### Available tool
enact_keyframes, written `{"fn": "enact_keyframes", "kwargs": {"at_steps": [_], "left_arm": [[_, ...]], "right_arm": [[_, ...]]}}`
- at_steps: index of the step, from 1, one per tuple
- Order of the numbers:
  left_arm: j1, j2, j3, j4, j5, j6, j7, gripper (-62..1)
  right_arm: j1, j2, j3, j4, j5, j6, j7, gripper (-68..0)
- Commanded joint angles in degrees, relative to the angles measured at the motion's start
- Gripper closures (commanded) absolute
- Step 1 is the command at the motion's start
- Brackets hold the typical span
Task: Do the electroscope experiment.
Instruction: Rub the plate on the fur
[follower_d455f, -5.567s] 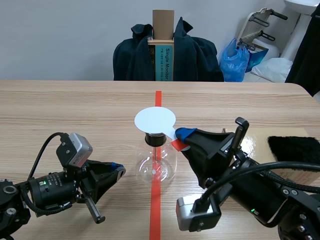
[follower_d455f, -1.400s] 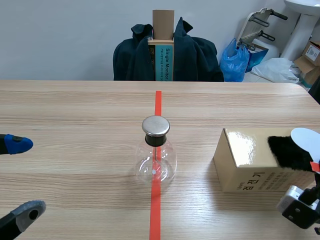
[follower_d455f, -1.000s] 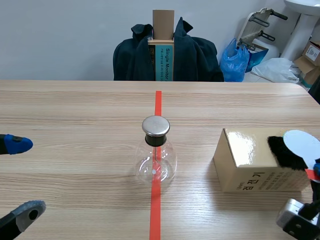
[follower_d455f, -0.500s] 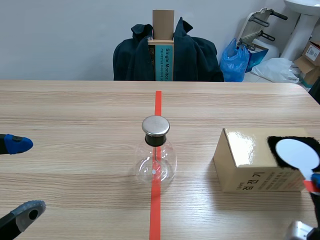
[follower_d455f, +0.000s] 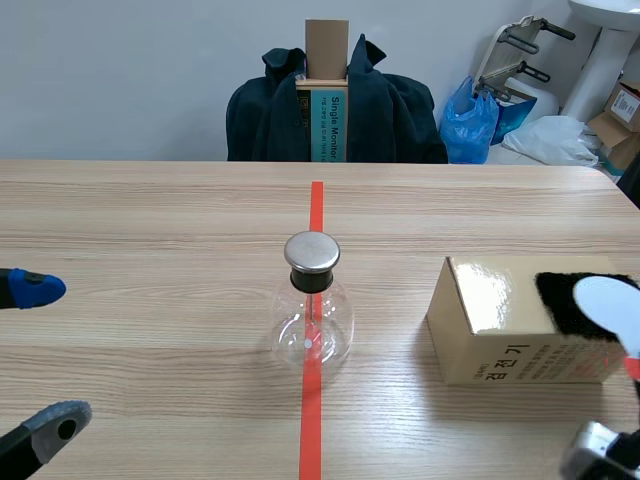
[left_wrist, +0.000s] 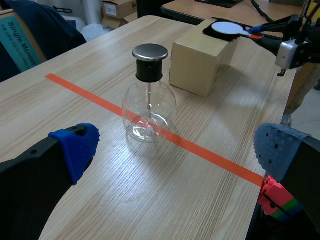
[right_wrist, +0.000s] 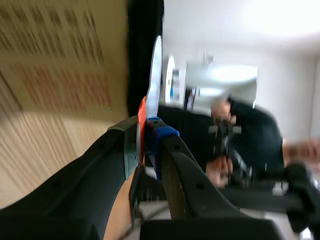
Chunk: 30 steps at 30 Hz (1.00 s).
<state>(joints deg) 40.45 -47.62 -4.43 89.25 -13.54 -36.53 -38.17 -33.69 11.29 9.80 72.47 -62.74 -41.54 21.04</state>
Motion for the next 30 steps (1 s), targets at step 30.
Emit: {"fn": "enact_keyframes", "kwargs": {"at_steps": [30], "left_arm": [[-0.17, 0.28, 0.11, 0.72, -0.74, -0.11, -0.98, -62.3]], "right_arm": [[-0.44, 1.07, 0.76, 1.79, -1.6, -3.32, 6.88, -0.8]]}}
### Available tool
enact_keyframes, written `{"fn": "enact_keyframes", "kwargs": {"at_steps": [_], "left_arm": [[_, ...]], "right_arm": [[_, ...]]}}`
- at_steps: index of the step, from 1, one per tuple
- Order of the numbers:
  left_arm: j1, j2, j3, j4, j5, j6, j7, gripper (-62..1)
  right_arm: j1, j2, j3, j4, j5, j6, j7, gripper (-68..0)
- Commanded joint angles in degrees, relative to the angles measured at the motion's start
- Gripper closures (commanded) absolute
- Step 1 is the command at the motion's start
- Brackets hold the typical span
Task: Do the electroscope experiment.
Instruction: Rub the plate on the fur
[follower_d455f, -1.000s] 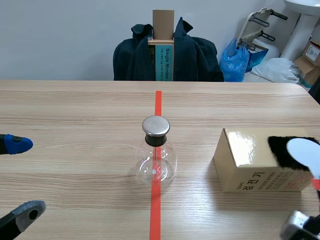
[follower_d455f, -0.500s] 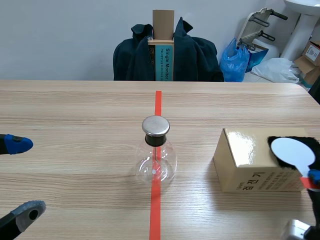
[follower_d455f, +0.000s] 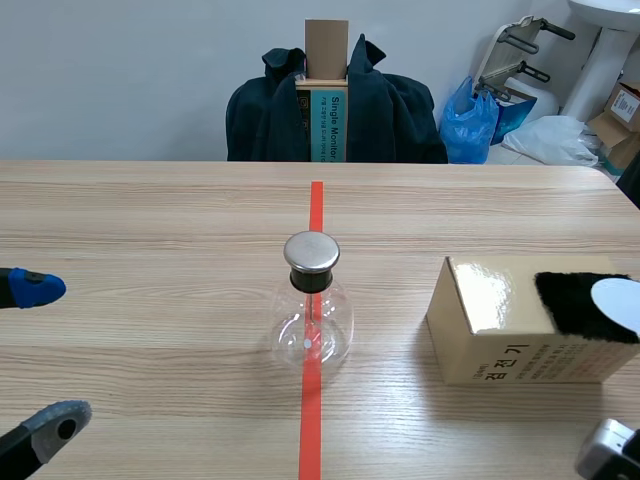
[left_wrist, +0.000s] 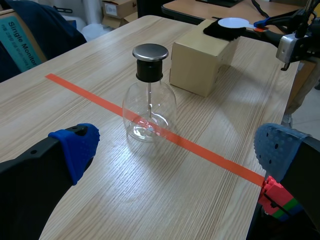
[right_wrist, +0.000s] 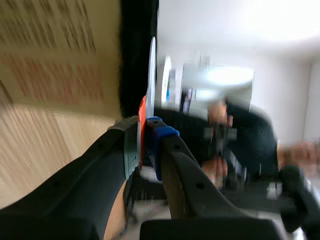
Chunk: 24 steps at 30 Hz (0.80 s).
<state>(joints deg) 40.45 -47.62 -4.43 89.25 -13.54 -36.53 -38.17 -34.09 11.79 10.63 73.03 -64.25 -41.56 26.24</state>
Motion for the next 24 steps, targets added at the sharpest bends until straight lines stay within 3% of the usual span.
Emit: {"fn": "enact_keyframes", "kwargs": {"at_steps": [1, 3, 6, 11, 15, 16, 20, 22, 24], "left_arm": [[-0.17, 0.28, 0.11, 0.72, -0.74, -0.11, -0.98, -62.3], [-0.17, 0.26, 0.11, 0.72, -0.74, -0.11, -0.98, -62.3], [-0.17, 0.26, 0.11, 0.72, -0.74, -0.11, -0.98, -62.3], [-0.17, 0.26, 0.11, 0.72, -0.59, -0.11, -0.98, -62.3], [-0.17, 0.26, 0.11, 0.72, -0.59, -0.11, -0.98, -62.3], [-0.17, 0.26, 0.11, 0.72, -0.59, -0.11, -0.98, -62.3], [-0.17, 0.26, 0.11, 0.7, -0.59, -0.11, -0.98, -62.3], [-0.17, 0.26, 0.11, 0.7, -0.59, -0.11, -0.98, -62.3], [-0.17, 0.26, 0.11, 0.7, -0.59, -0.11, -0.98, -62.3]], "right_arm": [[-0.04, 0.48, -0.11, 1.25, -0.09, -3.3, 3.67, -0.8], [-0.09, 0.02, -0.13, 1.25, -0.07, -3.3, 2.08, -0.8], [-0.37, 0.0, -0.07, 1.22, -0.02, -3.3, -6.47, -0.8], [-0.2, 0.22, -0.09, 1.29, -0.09, -3.3, 0.94, -0.8], [-0.37, -0.02, 0.17, 1.29, -0.02, -3.3, -8.2, -0.8], [-0.37, 0.09, 0.42, 1.29, -0.04, -3.3, -8.28, -0.8], [-0.35, 0.22, 0.17, 1.29, -0.11, -2.99, -0.09, -0.8], [-0.35, 0.11, 0.24, 1.29, -0.09, -3.04, -0.68, -0.8], [-0.35, 0.11, 0.26, 1.29, -0.07, -3.04, -4.33, -0.8]]}}
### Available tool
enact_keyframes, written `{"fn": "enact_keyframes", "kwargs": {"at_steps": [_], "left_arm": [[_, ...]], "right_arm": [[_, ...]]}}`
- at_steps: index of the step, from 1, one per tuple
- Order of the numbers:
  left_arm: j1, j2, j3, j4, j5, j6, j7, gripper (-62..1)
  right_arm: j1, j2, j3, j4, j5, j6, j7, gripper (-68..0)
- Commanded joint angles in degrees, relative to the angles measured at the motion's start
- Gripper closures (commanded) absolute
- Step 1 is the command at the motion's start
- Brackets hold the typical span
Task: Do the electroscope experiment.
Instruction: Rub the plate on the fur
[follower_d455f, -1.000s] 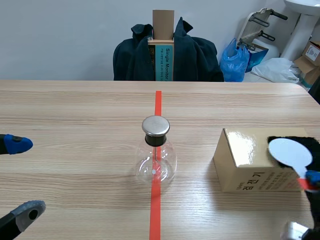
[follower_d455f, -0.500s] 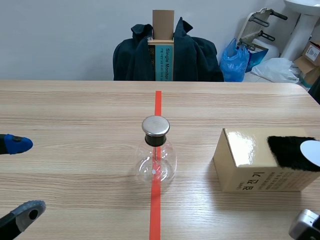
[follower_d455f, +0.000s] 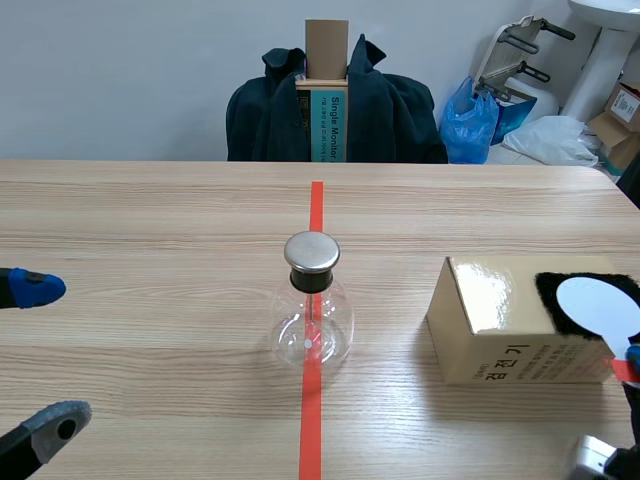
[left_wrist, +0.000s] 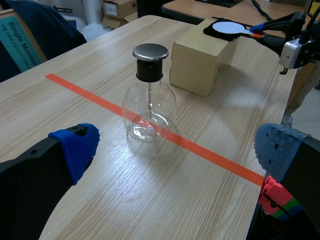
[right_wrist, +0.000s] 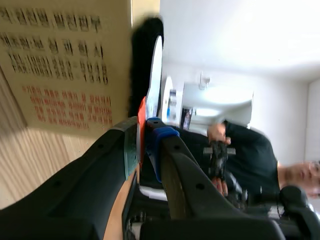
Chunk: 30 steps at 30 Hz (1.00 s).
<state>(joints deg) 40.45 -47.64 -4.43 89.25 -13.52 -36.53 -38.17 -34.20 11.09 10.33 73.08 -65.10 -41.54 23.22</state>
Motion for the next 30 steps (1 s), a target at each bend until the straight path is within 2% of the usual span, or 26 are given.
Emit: {"fn": "enact_keyframes", "kwargs": {"at_steps": [1, 3, 9, 21, 30], "left_arm": [[-0.17, 0.28, 0.11, 0.7, -0.61, -0.11, -0.98, -62.3], [-0.17, 0.28, 0.11, 0.7, -0.61, -0.11, -0.98, -62.3], [-0.17, 0.28, 0.11, 0.7, -0.61, -0.11, -0.98, -62.3], [-0.2, 0.28, 0.11, 0.7, -0.59, -0.11, -0.81, -62.3], [-0.2, 0.28, 0.11, 0.7, -0.55, -0.11, -0.79, -62.3]], "right_arm": [[-0.24, 0.81, 0.59, 1.25, 0.79, -3.06, -2.84, -0.8], [-0.26, 0.83, 0.66, 1.25, 0.79, -3.04, -3.08, -0.8], [-0.24, 0.79, 0.61, 1.25, 0.79, -3.02, 1.64, -0.8], [-0.24, 0.98, 0.81, 1.25, 0.83, -3.06, 1.55, -0.8], [-0.72, 1.4, 4.44, 1.27, 0.81, -3.1, 1.73, -0.8]]}}
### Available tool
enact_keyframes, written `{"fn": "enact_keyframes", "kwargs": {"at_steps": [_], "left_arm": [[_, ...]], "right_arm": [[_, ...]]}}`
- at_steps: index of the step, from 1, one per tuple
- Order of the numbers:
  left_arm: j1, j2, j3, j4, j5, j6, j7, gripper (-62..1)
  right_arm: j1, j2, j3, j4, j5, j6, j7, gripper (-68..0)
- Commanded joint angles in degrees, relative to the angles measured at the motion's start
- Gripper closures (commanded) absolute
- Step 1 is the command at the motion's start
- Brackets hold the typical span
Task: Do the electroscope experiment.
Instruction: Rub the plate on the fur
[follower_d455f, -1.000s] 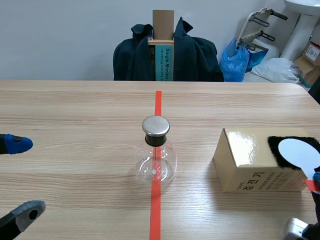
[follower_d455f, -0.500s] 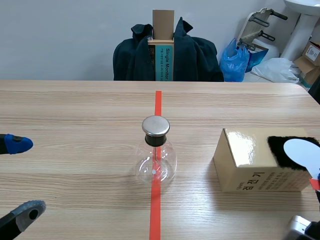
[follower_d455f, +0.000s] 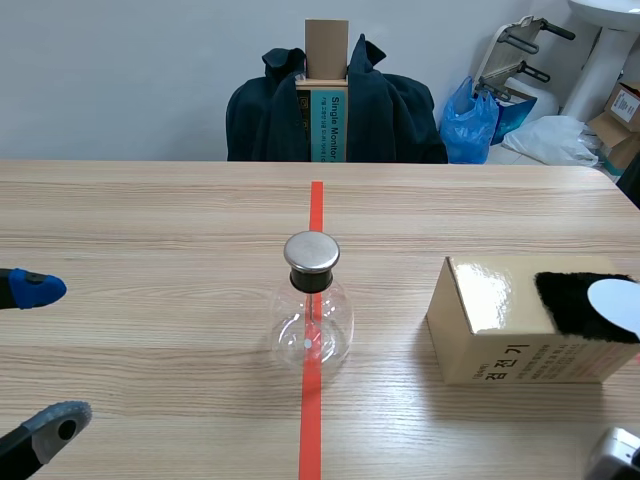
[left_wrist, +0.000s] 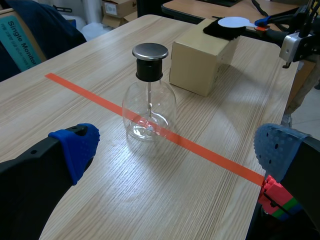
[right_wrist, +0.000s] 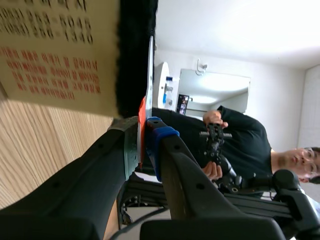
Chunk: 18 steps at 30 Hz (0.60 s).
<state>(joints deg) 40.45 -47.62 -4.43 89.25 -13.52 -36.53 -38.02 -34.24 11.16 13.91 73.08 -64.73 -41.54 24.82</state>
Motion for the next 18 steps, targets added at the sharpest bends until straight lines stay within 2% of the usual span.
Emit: {"fn": "enact_keyframes", "kwargs": {"at_steps": [1, 6, 12, 18], "left_arm": [[-0.2, 0.26, 0.13, 0.7, -0.55, -0.11, -0.94, -62.3], [-0.33, 0.26, 0.13, 0.7, -0.39, -0.11, -0.72, -62.3], [-0.33, 0.26, 0.13, 0.7, -0.39, -0.11, -0.44, -62.3], [-0.83, 0.28, 0.13, 0.66, -0.39, -0.11, 0.9, -62.3]], "right_arm": [[-0.87, 1.6, 1.31, 1.42, 0.48, -3.23, 0.24, -0.8], [-2.29, 2.86, 2.93, 4.83, 3.06, -3.32, 0.44, -0.8], [-5.2, 4.92, 3.52, 13.38, 8.5, -3.32, -0.09, -0.8], [-7.06, 6.01, 4.2, 21.84, 10.62, -3.32, -4.15, -0.8]]}}
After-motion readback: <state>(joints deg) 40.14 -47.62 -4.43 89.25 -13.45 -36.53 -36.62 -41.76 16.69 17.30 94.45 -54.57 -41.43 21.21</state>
